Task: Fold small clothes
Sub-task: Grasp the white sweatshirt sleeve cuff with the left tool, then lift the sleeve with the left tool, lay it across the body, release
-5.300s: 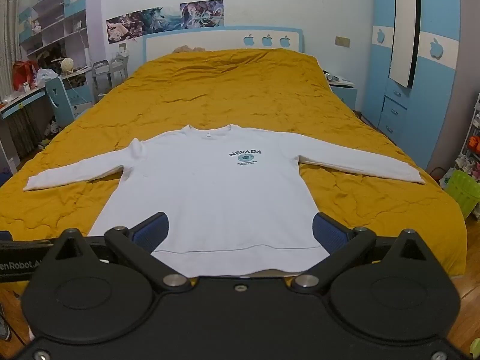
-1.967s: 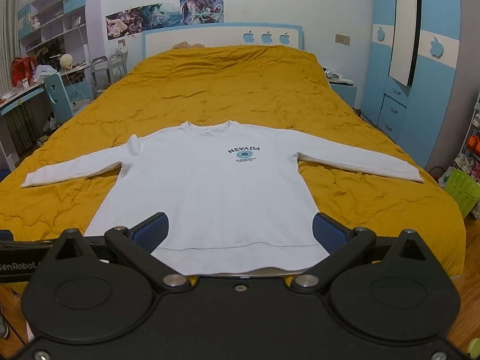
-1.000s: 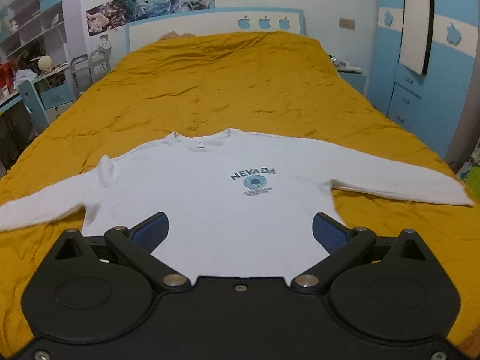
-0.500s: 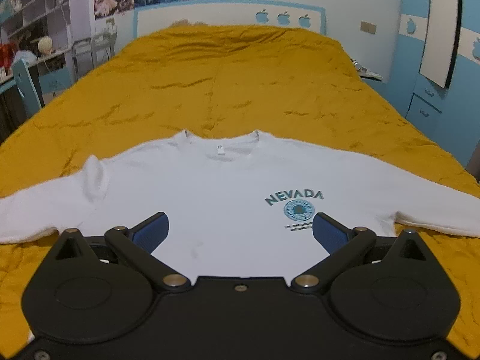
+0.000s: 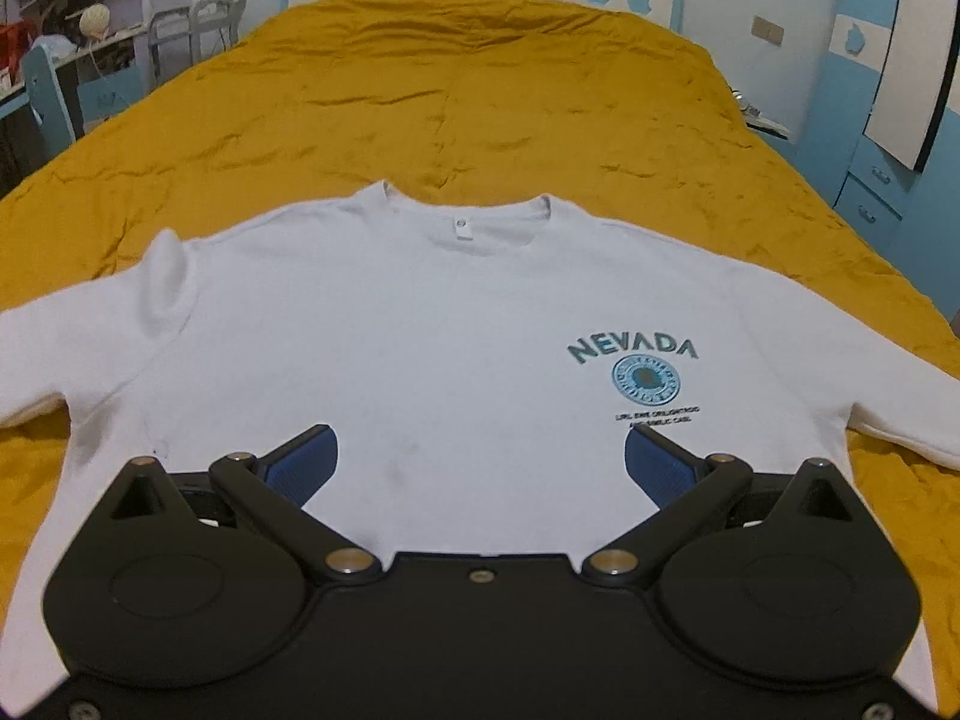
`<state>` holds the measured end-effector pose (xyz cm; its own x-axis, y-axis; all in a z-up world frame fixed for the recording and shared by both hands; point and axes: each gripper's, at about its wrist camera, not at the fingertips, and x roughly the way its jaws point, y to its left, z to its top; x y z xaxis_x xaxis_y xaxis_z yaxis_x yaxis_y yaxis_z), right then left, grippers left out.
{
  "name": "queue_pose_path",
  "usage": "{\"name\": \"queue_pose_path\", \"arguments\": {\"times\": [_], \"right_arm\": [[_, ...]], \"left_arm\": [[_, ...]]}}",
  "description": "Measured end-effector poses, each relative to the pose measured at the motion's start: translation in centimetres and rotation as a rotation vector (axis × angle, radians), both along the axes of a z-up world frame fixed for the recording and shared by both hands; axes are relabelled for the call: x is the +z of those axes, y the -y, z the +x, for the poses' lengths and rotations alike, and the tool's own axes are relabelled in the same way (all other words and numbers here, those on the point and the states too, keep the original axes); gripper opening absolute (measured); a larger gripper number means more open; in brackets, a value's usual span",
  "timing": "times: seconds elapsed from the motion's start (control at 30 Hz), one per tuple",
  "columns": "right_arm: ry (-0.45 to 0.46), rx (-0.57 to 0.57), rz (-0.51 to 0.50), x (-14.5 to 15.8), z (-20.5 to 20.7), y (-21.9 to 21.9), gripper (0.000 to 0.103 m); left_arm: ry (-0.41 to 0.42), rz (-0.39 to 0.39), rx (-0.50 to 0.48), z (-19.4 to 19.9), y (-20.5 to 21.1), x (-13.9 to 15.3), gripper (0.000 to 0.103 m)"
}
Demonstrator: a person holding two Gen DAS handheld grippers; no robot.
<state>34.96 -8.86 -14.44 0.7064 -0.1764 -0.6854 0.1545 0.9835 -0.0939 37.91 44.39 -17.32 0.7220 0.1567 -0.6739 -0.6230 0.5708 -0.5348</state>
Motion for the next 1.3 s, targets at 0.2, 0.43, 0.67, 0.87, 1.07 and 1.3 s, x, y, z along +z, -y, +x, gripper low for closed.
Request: {"name": "queue_pose_path", "arguments": {"times": [0.2,0.43,0.67,0.87,1.07,1.3], "right_arm": [[-0.024,-0.012,-0.011,-0.9,0.2,0.2,0.103],[-0.042,-0.033,0.002,-1.3,0.2,1.4,0.103],[-0.041,-0.029,0.020,-0.9,-1.4,3.3,0.103],[-0.058,-0.053,0.056,-1.2,-3.7,6.5,0.103],[-0.066,-0.083,0.103,-1.3,-6.2,10.3,0.103],[-0.065,-0.110,0.159,-1.6,-7.9,14.3,0.103]], "left_arm": [[-0.018,0.032,0.022,-0.9,0.6,0.1,0.022],[0.084,0.034,0.010,-2.4,1.2,1.7,0.005],[0.212,0.097,-0.109,-1.5,6.3,8.4,0.005],[0.342,0.114,-0.355,0.9,16.5,15.2,0.005],[0.442,0.079,-0.609,4.1,29.7,19.5,0.005],[0.425,0.014,-0.829,7.5,43.6,18.1,0.005]]}}
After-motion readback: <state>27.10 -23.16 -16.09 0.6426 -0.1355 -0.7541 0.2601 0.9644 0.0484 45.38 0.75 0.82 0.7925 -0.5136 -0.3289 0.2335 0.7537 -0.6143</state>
